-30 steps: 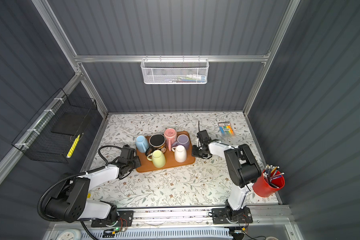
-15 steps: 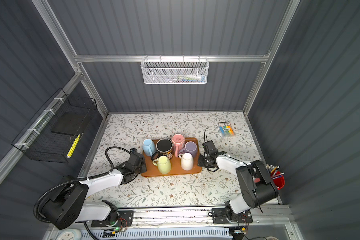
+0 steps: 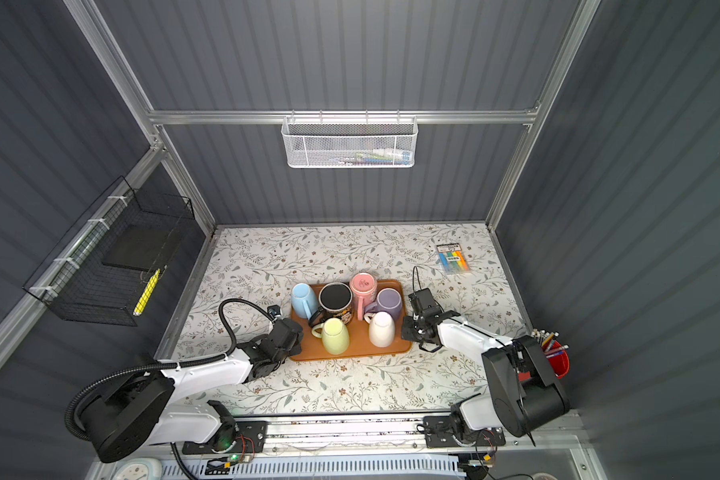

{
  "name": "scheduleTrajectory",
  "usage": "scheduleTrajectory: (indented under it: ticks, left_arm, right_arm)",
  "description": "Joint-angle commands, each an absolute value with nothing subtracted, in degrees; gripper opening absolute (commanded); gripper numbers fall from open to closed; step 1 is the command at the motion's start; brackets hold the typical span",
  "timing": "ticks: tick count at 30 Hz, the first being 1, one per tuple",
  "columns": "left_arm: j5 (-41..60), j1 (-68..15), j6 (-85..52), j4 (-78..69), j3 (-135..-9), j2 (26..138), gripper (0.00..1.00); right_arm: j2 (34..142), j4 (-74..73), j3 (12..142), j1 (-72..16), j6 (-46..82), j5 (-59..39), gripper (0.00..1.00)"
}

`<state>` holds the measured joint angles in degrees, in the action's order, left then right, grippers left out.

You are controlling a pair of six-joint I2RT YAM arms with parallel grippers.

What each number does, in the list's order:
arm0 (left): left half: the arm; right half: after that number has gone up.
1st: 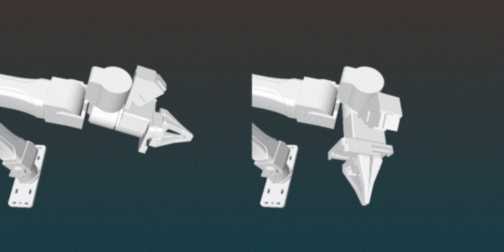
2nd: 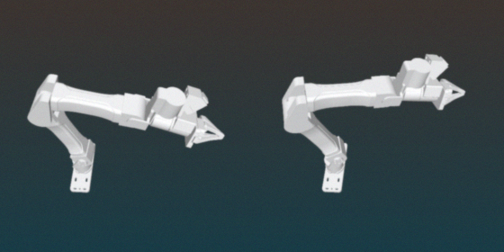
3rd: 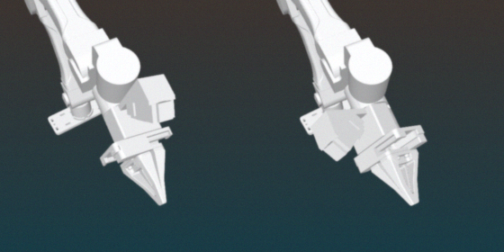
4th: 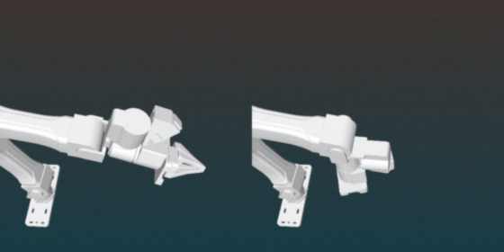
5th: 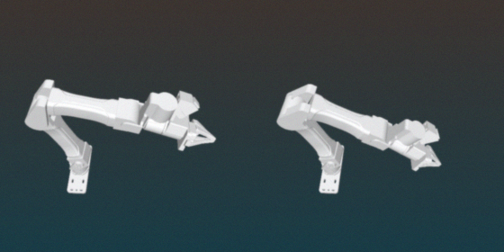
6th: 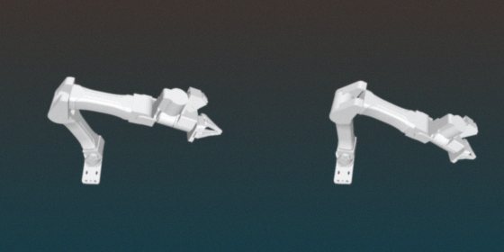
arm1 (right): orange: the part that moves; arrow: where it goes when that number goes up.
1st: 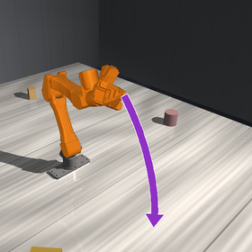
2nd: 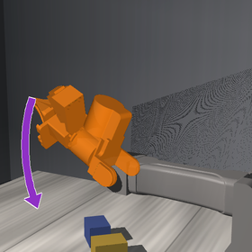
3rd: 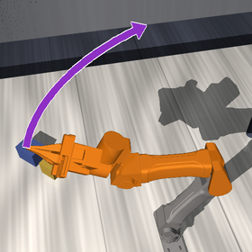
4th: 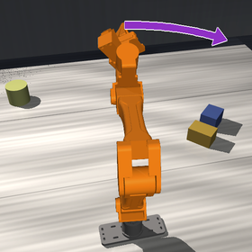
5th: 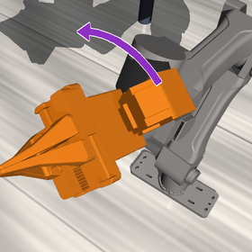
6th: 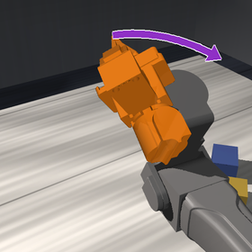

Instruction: Turn the mug right side up

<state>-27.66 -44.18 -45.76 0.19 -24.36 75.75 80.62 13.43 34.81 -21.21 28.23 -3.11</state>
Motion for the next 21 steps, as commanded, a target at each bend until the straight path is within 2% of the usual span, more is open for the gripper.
scheduleTrajectory:
  ticks: [1,9,14,18,21]
  left_arm:
    - [-17.4,-47.2,-51.4,2.6,-23.5,74.5,0.0]
    - [-19.3,-47.2,-51.4,5.8,-24.5,73.7,0.0]
    - [-21.5,-47.2,-50.3,9.4,-26.2,72.2,0.0]
    - [-23.7,-47.2,-49.2,12.6,-27.9,70.5,0.0]
    - [-25.4,-47.2,-48.5,15.5,-29.3,69.3,0.06]
  right_arm:
    - [81.1,16.5,33.1,-23.8,32.6,-11.8,0.0]
    - [81.8,16.8,34.2,-23.8,32.0,-11.3,0.01]
    - [80.8,18.0,34.7,-23.7,31.3,-8.9,0.2]
    - [80.1,18.7,35.4,-23.6,31.0,-7.8,0.25]
    - [79.3,19.5,36.1,-23.6,30.8,-6.9,0.27]
